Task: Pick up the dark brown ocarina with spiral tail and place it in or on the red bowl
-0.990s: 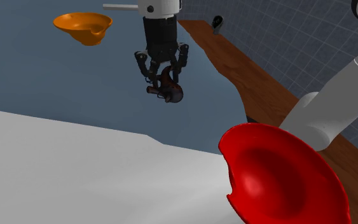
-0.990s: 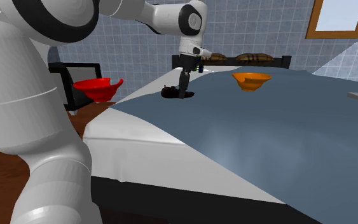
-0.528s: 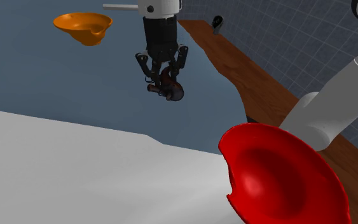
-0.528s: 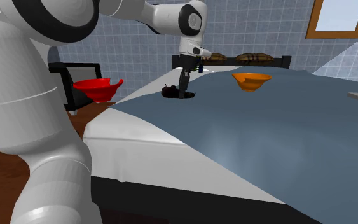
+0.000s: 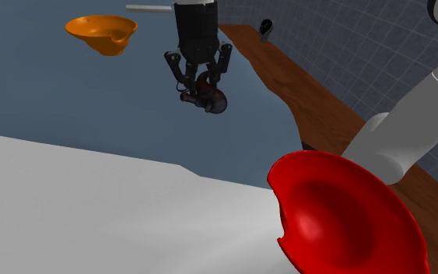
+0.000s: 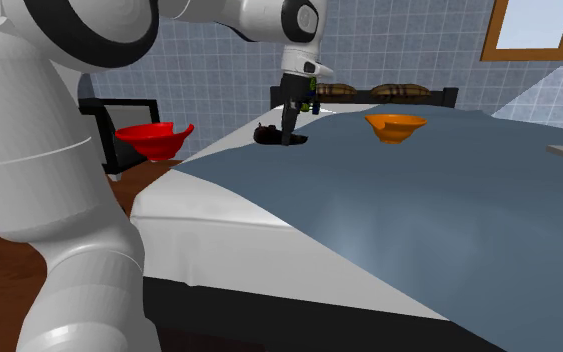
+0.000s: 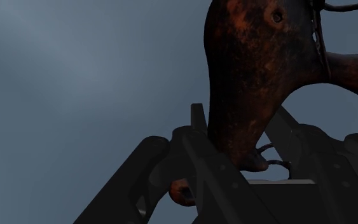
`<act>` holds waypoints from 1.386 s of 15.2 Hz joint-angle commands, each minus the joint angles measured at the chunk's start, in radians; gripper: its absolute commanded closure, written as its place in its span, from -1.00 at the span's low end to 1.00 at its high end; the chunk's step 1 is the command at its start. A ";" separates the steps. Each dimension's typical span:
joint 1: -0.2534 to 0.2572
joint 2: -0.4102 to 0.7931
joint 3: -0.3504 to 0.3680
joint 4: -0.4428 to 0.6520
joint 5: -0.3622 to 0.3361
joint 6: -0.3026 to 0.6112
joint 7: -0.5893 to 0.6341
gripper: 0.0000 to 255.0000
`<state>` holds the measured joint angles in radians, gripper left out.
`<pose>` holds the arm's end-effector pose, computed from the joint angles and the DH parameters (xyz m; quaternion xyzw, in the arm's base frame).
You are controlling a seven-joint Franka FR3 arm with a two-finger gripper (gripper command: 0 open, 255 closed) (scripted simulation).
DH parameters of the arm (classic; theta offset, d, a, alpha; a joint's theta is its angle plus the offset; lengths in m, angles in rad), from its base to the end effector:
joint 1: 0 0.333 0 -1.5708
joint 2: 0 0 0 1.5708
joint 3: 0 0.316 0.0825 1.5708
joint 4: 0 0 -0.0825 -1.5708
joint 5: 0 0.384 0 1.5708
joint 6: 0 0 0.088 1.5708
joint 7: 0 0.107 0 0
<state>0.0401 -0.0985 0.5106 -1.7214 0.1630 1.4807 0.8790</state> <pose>0.4224 0.2947 0.5935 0.9817 -0.1645 -0.0959 0.0070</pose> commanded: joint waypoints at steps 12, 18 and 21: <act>0.005 0.063 0.009 0.242 -0.023 -0.183 0.043 1.00; 0.014 0.115 0.019 0.382 -0.043 -0.276 0.073 1.00; 0.023 0.148 0.027 0.462 -0.056 -0.326 0.091 1.00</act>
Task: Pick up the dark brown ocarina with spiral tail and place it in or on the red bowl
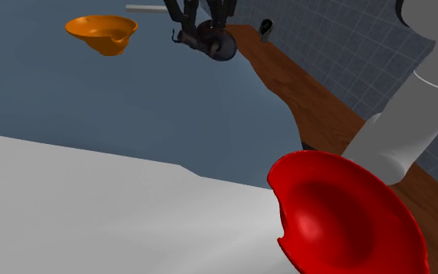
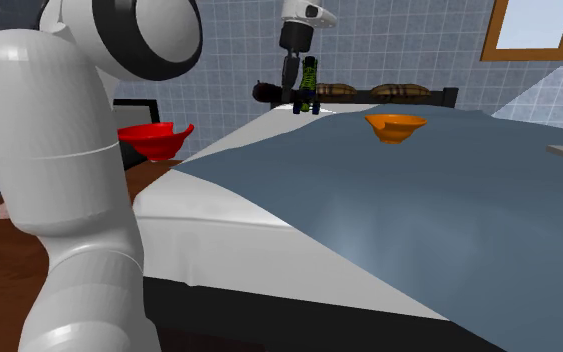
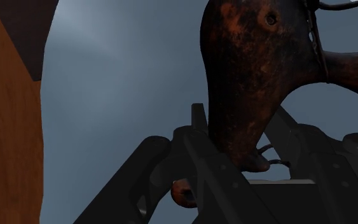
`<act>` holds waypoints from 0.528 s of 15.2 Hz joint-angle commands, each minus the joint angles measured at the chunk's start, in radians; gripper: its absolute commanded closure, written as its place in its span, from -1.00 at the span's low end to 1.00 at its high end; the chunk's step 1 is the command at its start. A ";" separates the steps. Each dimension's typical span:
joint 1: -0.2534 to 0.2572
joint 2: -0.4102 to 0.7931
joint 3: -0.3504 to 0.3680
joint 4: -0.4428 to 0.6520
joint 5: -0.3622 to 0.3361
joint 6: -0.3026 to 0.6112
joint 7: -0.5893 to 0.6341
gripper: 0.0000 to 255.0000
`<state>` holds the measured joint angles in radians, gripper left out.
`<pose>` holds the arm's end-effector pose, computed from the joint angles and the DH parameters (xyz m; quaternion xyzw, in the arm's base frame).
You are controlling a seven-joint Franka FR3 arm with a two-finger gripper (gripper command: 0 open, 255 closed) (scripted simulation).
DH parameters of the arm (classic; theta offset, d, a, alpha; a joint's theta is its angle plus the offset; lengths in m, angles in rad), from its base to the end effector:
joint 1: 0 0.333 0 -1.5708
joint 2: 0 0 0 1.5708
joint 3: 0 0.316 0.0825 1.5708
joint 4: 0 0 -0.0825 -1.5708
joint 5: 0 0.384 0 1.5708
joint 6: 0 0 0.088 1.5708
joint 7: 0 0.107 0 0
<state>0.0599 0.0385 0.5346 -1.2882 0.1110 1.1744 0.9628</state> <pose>0.4233 0.2950 0.7031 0.9817 -0.1644 -0.0958 0.0069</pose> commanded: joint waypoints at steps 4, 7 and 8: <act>0.006 -0.044 0.008 -0.002 0.028 -0.032 0.027 1.00; 0.011 -0.148 0.009 -0.106 0.086 -0.015 0.043 1.00; 0.014 -0.181 0.010 -0.136 0.104 -0.012 0.050 1.00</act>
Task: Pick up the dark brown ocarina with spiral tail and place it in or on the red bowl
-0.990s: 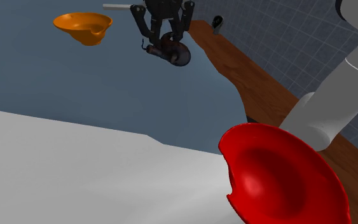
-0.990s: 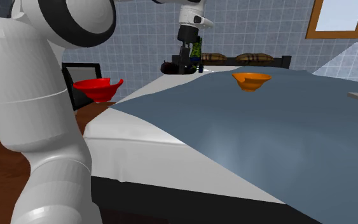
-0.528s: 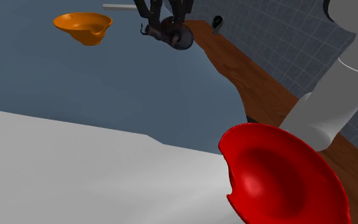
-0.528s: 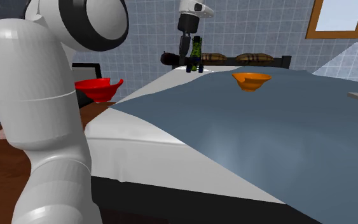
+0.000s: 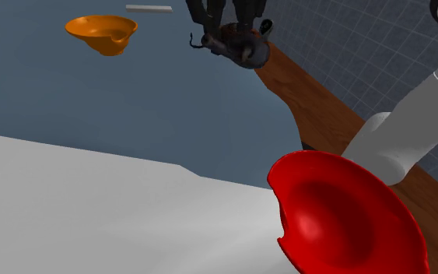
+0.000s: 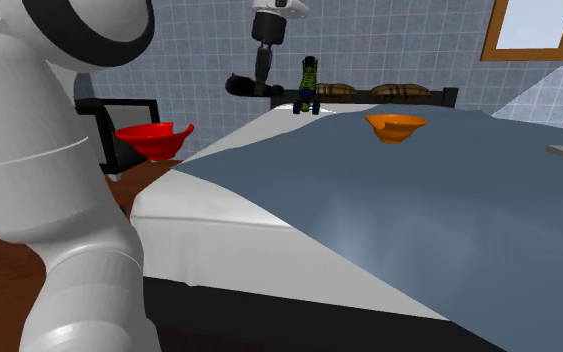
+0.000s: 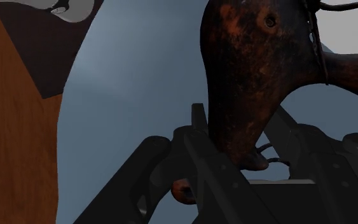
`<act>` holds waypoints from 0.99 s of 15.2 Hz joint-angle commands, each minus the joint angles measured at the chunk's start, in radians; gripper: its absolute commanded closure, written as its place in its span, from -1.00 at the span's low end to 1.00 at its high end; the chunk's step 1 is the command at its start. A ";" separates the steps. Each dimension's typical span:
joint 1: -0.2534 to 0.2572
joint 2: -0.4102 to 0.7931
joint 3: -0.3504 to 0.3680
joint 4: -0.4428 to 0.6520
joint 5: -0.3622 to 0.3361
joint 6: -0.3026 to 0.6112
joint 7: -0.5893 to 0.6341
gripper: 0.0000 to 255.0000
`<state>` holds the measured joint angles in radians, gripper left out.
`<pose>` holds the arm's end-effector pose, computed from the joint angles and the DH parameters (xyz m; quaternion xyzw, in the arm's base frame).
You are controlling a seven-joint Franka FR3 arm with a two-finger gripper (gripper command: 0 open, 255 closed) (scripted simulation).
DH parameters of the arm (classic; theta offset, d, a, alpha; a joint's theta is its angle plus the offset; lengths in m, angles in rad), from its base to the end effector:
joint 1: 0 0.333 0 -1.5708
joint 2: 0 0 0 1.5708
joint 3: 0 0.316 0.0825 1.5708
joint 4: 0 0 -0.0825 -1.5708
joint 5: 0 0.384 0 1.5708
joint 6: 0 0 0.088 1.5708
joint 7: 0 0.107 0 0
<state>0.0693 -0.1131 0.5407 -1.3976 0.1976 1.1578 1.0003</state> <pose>0.3588 0.3086 0.7194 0.9818 -0.1639 -0.0960 0.0073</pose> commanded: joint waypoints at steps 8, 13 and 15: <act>0.054 -0.250 0.020 -0.200 0.151 0.004 0.092 1.00; 0.094 -0.357 0.043 -0.262 0.228 -0.010 0.166 1.00; 0.111 -0.394 0.056 -0.278 0.259 -0.016 0.200 1.00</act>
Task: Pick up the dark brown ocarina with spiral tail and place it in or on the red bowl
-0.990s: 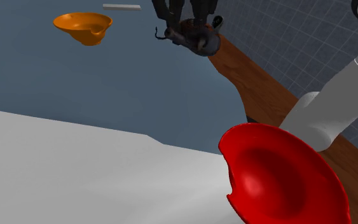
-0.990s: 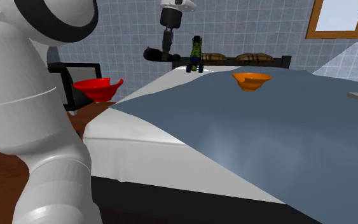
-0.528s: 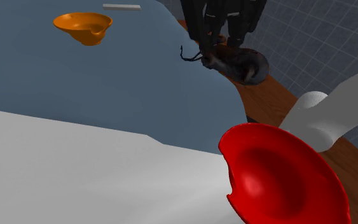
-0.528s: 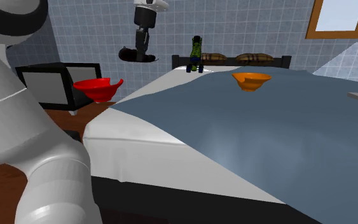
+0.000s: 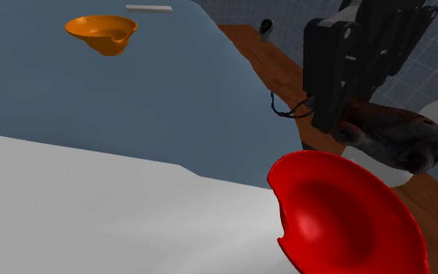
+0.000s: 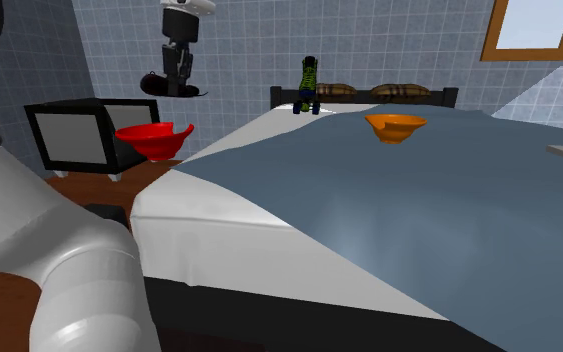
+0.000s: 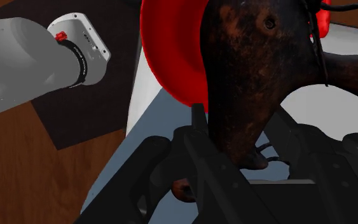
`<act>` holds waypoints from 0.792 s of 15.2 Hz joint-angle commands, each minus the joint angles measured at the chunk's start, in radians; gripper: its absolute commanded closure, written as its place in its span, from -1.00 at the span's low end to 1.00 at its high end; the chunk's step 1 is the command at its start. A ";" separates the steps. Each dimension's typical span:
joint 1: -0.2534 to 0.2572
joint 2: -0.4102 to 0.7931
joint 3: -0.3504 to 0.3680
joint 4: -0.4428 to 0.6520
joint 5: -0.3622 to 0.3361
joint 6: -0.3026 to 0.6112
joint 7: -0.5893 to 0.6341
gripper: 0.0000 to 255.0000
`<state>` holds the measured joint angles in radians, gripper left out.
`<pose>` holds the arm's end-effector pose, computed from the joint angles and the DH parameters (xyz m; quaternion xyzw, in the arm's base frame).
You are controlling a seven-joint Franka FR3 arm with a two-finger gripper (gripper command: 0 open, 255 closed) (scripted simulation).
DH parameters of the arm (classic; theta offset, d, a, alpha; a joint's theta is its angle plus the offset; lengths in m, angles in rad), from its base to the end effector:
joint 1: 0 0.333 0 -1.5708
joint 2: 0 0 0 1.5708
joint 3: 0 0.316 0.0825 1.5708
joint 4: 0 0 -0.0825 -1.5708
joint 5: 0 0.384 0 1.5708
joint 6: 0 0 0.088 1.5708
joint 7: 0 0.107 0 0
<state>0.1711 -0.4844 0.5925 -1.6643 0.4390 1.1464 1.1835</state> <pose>0.1673 0.3585 0.7212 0.9818 -0.1641 -0.0956 0.0072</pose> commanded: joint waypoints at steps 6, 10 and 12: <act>0.039 -0.097 0.029 -0.069 0.075 0.007 0.068 1.00; 0.048 -0.131 0.030 -0.148 0.083 0.051 0.046 1.00; 0.052 -0.146 0.031 -0.186 0.088 0.073 0.036 1.00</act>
<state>0.2209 -0.6231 0.6227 -1.8319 0.5244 1.2086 1.2238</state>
